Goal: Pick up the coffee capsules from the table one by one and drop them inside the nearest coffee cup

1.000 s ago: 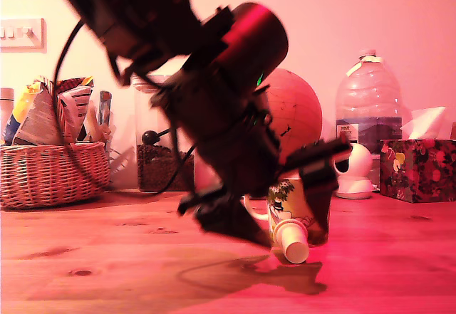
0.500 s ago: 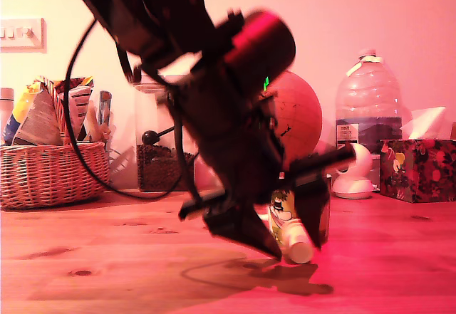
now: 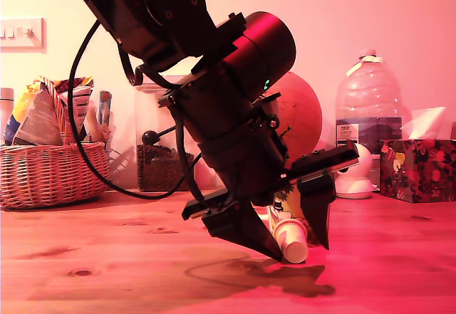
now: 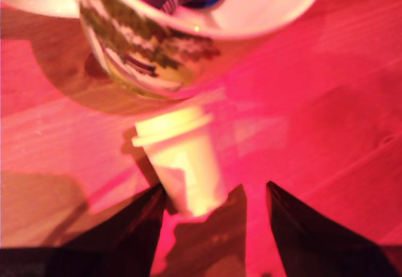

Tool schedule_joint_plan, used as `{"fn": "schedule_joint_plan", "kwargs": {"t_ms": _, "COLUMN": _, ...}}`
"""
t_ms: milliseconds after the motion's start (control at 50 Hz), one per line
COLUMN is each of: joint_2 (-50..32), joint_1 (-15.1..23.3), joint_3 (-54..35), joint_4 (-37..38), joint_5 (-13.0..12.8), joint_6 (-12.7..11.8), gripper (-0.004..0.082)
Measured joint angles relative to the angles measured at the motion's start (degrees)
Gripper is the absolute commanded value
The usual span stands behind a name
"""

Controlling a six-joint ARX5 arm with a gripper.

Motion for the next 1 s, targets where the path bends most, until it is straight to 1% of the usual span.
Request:
{"fn": "schedule_joint_plan", "kwargs": {"t_ms": 140, "joint_2": 1.5, "joint_1": 0.0, "joint_3": 2.4, "joint_4": -1.3, "joint_5": 0.0, "joint_6": 0.2, "gripper": 0.0465}}
{"fn": "schedule_joint_plan", "kwargs": {"t_ms": 160, "joint_2": 1.6, "joint_1": 0.0, "joint_3": 2.7, "joint_4": -1.8, "joint_5": 0.0, "joint_6": 0.7, "gripper": 0.0465}}
{"fn": "schedule_joint_plan", "kwargs": {"t_ms": 340, "joint_2": 2.2, "joint_1": 0.1, "joint_3": 4.2, "joint_4": -3.7, "joint_5": -0.2, "joint_6": 1.3, "gripper": 0.0462}}
{"fn": "schedule_joint_plan", "kwargs": {"t_ms": 420, "joint_2": 2.9, "joint_1": 0.1, "joint_3": 5.6, "joint_4": -4.6, "joint_5": -0.2, "joint_6": 1.5, "gripper": 0.0449}}
{"fn": "schedule_joint_plan", "kwargs": {"t_ms": 600, "joint_2": 3.7, "joint_1": 0.1, "joint_3": 7.1, "joint_4": -6.4, "joint_5": -0.2, "joint_6": 1.5, "gripper": 0.0343}}
{"fn": "schedule_joint_plan", "kwargs": {"t_ms": 660, "joint_2": 3.8, "joint_1": 0.2, "joint_3": 7.3, "joint_4": -6.7, "joint_5": -0.3, "joint_6": 1.5, "gripper": 0.0282}}
{"fn": "schedule_joint_plan", "kwargs": {"t_ms": 740, "joint_2": 3.9, "joint_1": 0.3, "joint_3": 7.3, "joint_4": -6.9, "joint_5": -0.4, "joint_6": 1.5, "gripper": 0.0177}}
{"fn": "schedule_joint_plan", "kwargs": {"t_ms": 780, "joint_2": 3.9, "joint_1": 0.4, "joint_3": 7.3, "joint_4": -6.9, "joint_5": -0.3, "joint_6": 1.5, "gripper": 0.0145}}
{"fn": "schedule_joint_plan", "kwargs": {"t_ms": 880, "joint_2": 3.9, "joint_1": 0.4, "joint_3": 7.3, "joint_4": -6.9, "joint_5": -0.3, "joint_6": 1.7, "gripper": 0.0124}}
{"fn": "schedule_joint_plan", "kwargs": {"t_ms": 900, "joint_2": 3.9, "joint_1": 0.4, "joint_3": 7.3, "joint_4": -6.9, "joint_5": -0.3, "joint_6": 3.0, "gripper": 0.0124}}
{"fn": "schedule_joint_plan", "kwargs": {"t_ms": 1000, "joint_2": 3.9, "joint_1": 0.4, "joint_3": 7.3, "joint_4": -7.0, "joint_5": -0.3, "joint_6": 3.4, "gripper": 0.0125}}
